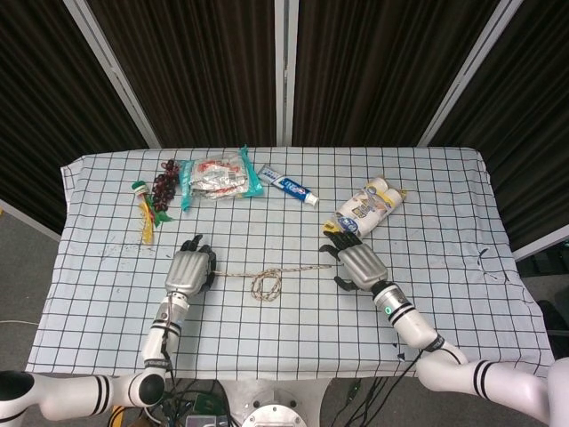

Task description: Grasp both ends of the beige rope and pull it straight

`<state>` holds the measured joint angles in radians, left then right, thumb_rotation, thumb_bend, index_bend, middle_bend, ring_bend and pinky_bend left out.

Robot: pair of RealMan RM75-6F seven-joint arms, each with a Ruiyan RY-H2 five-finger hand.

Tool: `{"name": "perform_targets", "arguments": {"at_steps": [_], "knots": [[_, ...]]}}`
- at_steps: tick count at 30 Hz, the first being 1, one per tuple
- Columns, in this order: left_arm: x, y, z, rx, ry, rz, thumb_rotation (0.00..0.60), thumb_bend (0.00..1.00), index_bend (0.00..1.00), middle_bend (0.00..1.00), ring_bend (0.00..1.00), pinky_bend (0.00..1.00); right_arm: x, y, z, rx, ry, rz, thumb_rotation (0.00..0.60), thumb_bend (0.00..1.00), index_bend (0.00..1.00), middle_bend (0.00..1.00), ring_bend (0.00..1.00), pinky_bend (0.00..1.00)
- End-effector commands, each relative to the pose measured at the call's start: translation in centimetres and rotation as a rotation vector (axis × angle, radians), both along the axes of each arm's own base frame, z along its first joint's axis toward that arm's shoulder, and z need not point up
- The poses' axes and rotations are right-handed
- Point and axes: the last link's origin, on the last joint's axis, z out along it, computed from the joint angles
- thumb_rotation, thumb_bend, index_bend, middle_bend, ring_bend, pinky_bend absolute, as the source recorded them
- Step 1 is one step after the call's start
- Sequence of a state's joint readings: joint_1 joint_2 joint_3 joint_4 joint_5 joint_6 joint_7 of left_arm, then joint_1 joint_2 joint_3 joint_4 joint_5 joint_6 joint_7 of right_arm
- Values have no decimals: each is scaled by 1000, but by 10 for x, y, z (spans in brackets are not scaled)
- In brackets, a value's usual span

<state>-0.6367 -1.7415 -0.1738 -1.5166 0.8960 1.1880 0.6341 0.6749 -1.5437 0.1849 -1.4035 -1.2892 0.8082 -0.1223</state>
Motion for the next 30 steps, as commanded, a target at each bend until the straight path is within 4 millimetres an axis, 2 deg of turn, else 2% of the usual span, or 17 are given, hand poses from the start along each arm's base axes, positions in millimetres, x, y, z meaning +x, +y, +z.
{"name": "perform_targets", "arguments": {"at_steps": [1, 17, 30], "knots": [[-1, 1, 2, 8, -11, 5, 600, 426, 617, 306, 78, 168, 3, -3, -4, 12, -27, 0, 600, 283, 247, 10, 0, 0], [0, 3, 7, 18, -83, 29, 600, 428, 620, 307, 78, 168, -6, -11, -13, 46, -165, -44, 600, 289, 275, 27, 0, 0], [5, 3, 11, 25, -117, 19, 600, 429, 621, 307, 79, 168, -6, -20, -24, 43, -124, -7, 600, 306, 304, 34, 0, 0]]}}
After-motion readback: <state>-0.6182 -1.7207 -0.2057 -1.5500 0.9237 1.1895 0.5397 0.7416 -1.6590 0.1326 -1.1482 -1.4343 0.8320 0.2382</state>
